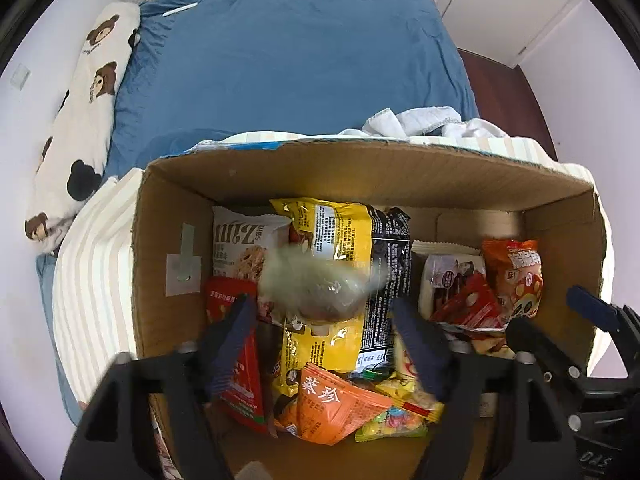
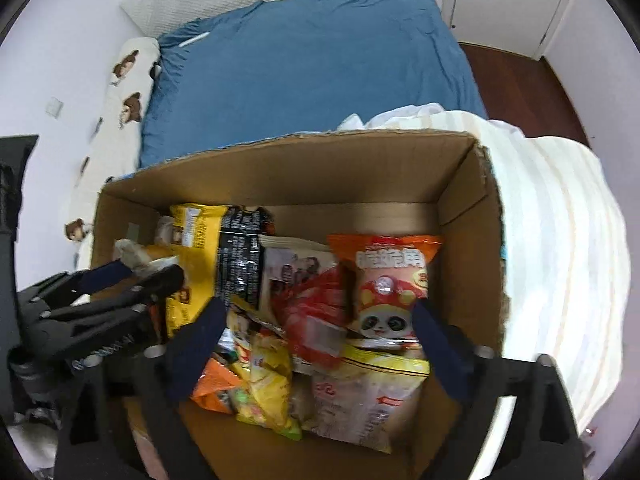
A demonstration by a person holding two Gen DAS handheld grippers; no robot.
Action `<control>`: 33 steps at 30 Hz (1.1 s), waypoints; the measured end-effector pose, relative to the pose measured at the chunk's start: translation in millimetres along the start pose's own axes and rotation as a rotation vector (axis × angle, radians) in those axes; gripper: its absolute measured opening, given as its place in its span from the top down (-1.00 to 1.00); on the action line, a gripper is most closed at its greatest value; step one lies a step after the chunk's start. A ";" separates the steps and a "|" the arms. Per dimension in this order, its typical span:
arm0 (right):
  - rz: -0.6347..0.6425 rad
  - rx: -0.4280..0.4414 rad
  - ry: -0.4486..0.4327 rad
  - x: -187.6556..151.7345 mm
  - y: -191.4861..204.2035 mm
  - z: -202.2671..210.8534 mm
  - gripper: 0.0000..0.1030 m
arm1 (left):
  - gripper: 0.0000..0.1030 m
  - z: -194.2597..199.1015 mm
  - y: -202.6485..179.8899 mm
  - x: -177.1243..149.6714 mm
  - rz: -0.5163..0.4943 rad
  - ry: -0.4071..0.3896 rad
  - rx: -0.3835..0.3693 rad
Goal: Organize snacks
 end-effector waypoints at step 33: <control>0.057 -0.127 -0.343 -121.4 42.0 140.1 -0.93 | -0.80 156.9 25.8 -130.8 0.011 -0.476 -0.034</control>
Point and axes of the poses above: each gripper's, at about its wrist camera, not at the fingertips, and z roughly against the way its jaws point, y to its left, x to its top, the point moved 2 cm from there along -z, roughly the way its jaws point, and after that the axes turned 9 degrees about z, right-handed, at the moved point
